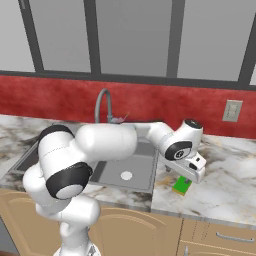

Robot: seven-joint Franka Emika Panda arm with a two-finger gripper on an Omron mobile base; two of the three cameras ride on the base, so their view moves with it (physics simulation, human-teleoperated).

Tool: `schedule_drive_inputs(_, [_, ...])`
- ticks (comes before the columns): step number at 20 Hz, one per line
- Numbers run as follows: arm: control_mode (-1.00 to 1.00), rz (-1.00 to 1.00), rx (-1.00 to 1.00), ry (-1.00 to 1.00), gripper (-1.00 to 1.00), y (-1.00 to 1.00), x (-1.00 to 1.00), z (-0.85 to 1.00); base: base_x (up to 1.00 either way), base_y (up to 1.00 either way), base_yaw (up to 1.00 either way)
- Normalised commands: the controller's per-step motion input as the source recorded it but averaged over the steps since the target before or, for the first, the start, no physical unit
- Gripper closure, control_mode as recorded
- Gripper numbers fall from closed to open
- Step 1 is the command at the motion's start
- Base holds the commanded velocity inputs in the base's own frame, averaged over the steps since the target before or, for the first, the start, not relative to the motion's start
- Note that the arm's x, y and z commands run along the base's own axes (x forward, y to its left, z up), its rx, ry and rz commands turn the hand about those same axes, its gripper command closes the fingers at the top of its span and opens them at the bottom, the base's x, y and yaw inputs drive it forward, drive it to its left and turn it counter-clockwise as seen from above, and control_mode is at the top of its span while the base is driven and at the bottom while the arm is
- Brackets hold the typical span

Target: Soak the sponge with water for a few seconds and then drop it inside the sink.

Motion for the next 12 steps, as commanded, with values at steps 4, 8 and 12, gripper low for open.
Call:
schedule_drive_inputs(4, [-1.0, 0.0, -0.03, 0.0, -1.0, 0.0, 0.12, 0.0, 0.0, 0.0, 0.0])
schedule_drive_inputs(8, [-1.0, 0.0, 0.0, 0.0, -1.0, 0.0, 0.14, -0.02, 0.0, 0.0, 0.0])
schedule_drive_inputs(12, [-1.0, 0.0, 0.0, 0.0, -1.0, 0.0, 0.19, -0.11, 0.0, 0.0, 0.0])
